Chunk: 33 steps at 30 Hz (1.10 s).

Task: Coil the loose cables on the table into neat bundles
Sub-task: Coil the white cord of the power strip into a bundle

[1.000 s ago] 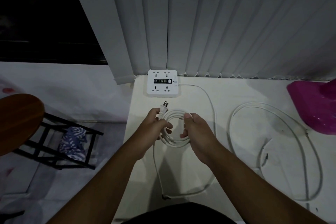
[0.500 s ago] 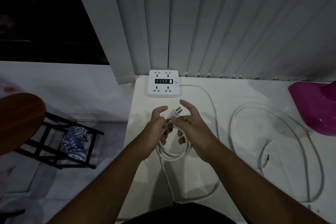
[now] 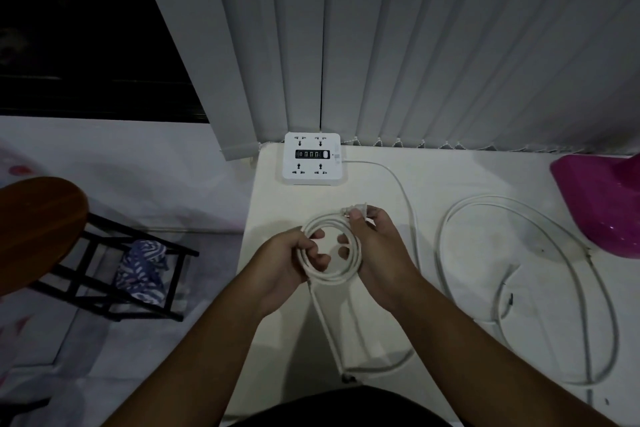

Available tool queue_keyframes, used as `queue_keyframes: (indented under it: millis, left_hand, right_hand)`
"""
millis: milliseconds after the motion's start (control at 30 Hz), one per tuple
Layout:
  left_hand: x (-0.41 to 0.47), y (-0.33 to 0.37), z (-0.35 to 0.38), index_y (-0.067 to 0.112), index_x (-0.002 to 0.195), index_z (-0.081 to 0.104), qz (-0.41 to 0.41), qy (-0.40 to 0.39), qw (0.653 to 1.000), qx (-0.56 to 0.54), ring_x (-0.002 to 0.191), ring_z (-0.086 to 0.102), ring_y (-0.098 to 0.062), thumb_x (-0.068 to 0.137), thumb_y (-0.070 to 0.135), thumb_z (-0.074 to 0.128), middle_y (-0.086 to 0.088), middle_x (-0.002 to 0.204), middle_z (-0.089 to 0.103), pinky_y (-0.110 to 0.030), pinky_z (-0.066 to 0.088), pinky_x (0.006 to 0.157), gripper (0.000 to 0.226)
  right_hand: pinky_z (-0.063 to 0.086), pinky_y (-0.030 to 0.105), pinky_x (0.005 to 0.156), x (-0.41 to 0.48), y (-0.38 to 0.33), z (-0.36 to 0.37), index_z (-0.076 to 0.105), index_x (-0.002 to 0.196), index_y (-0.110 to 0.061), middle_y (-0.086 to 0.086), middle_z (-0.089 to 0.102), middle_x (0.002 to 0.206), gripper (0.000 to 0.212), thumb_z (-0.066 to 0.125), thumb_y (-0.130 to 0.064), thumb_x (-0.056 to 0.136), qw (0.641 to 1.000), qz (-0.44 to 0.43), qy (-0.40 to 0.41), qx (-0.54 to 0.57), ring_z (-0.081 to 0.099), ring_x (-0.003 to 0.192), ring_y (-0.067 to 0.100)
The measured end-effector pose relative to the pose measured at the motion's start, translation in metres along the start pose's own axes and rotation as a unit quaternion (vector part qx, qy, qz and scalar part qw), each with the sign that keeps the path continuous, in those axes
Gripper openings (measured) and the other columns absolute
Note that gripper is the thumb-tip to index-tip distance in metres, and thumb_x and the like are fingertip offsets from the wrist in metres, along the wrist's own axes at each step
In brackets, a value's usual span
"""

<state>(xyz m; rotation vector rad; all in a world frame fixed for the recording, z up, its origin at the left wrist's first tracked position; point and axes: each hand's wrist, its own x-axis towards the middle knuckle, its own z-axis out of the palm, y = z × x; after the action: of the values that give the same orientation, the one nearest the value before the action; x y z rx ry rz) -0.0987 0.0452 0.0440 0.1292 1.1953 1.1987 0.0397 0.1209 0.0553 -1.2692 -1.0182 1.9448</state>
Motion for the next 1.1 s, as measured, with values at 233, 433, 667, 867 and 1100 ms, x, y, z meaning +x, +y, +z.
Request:
queue_keyframes:
  millis: [233, 433, 667, 867, 1100]
  left_hand:
    - [0.001, 0.007, 0.007, 0.006, 0.080, 0.056, 0.043, 0.092, 0.995, 0.024, 0.042, 0.025, -0.015, 0.081, 0.000, 0.035, 0.000, 0.052, 0.027, -0.029, 0.037, 0.050, 0.022]
    - [0.003, 0.016, 0.009, 0.013, 0.072, 0.041, 0.081, 0.106, 0.974, 0.183, 0.042, 0.021, -0.017, 0.075, -0.007, 0.033, -0.005, 0.058, 0.029, -0.026, 0.029, 0.045, 0.022]
    - [0.003, 0.015, 0.001, 0.019, 0.077, 0.049, 0.085, 0.079, 0.966, 0.230, 0.043, 0.029, -0.015, 0.060, 0.012, 0.040, -0.001, 0.054, 0.040, -0.026, 0.026, 0.046, 0.021]
    - [-0.002, 0.015, 0.012, 0.015, 0.081, 0.045, 0.085, 0.082, 0.973, 0.199, 0.036, 0.029, -0.011, 0.068, 0.002, 0.036, 0.001, 0.048, 0.038, -0.023, 0.025, 0.046, 0.021]
    - [0.002, 0.017, 0.011, 0.016, 0.084, 0.041, 0.069, 0.080, 0.978, 0.180, 0.037, 0.023, -0.013, 0.072, -0.006, 0.026, 0.002, 0.043, 0.034, -0.023, 0.021, 0.047, 0.029]
  right_hand:
    - [0.057, 0.041, 0.067, -0.003, -0.005, -0.009, 0.054, 0.101, -0.010, 0.012, 0.069, 0.091, 0.010, 0.058, -0.007, 0.093, 0.993, 0.069, -0.039, 0.088, 0.068, 0.080, 0.029]
    - [0.049, 0.027, 0.079, 0.002, -0.015, -0.020, 0.065, 0.113, -0.038, -0.004, 0.070, 0.112, 0.028, 0.071, -0.034, 0.086, 0.969, -0.011, -0.055, -0.239, 0.066, 0.102, 0.015]
    - [0.039, 0.028, 0.106, 0.003, -0.017, -0.020, 0.059, 0.134, -0.039, -0.017, 0.057, 0.138, 0.054, 0.071, -0.037, 0.082, 0.891, -0.176, -0.065, -0.413, 0.049, 0.126, 0.003]
    - [0.050, 0.022, 0.076, 0.007, -0.016, -0.014, 0.066, 0.117, -0.035, -0.005, 0.061, 0.089, 0.035, 0.078, -0.037, 0.084, 0.898, -0.142, -0.134, -0.394, 0.064, 0.079, 0.006]
    - [0.048, 0.024, 0.067, 0.007, -0.014, -0.012, 0.058, 0.103, -0.021, 0.003, 0.072, 0.088, 0.022, 0.075, -0.023, 0.088, 0.928, -0.076, -0.183, -0.315, 0.063, 0.074, 0.008]
